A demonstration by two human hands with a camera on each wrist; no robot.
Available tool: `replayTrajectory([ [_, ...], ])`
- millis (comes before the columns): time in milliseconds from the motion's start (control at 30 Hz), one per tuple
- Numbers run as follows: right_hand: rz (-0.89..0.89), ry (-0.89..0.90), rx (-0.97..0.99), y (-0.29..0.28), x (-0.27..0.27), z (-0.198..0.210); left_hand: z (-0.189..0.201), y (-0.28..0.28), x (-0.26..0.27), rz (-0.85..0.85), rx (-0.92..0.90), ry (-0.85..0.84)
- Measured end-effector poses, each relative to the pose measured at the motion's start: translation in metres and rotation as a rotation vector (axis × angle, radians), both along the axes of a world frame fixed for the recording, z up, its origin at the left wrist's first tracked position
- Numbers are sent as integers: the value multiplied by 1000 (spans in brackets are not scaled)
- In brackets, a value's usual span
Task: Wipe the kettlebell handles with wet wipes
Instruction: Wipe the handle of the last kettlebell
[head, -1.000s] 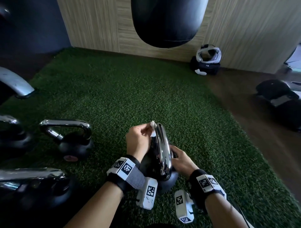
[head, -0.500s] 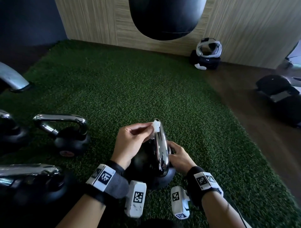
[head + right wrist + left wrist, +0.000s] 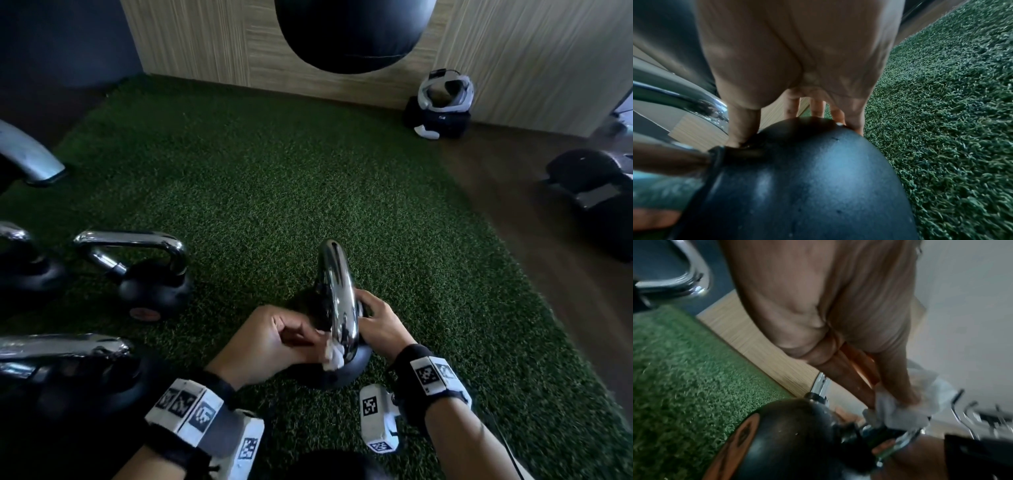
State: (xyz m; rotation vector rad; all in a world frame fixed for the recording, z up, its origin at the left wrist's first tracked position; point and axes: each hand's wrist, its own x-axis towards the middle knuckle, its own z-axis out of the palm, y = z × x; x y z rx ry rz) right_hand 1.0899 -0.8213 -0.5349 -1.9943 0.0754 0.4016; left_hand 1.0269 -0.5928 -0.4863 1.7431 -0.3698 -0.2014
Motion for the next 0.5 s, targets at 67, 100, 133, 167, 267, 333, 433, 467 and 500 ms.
replayTrajectory([
  [67, -3, -13, 3, 0, 0, 1, 0, 0, -4, -5, 44, -54],
  [100, -5, -19, 5, 0, 0, 1, 0, -1, -5, 8, 59, -83],
  [133, -3, -16, 2, 1, 0, 1, 0, -1, -6, 22, 67, -105],
  [167, 0, -14, -4, 1, 0, 2, -1, -2, -7, 33, 77, -122],
  [267, -4, -23, -23, -1, 0, 0, -8, -2, -8, 39, 194, -172],
  [333, 9, -38, -48, -1, 0, -1, -13, -2, -8, 29, 243, -183],
  [433, 45, -31, -70, -3, 2, 0, -13, -2, -6, 69, 203, -135],
  [467, 83, -28, -97, -4, 3, 3, -13, -2, -5, 92, 181, -112],
  [500, 130, -36, -136, -8, 6, 2, -11, -2, -5, 116, 165, -98],
])
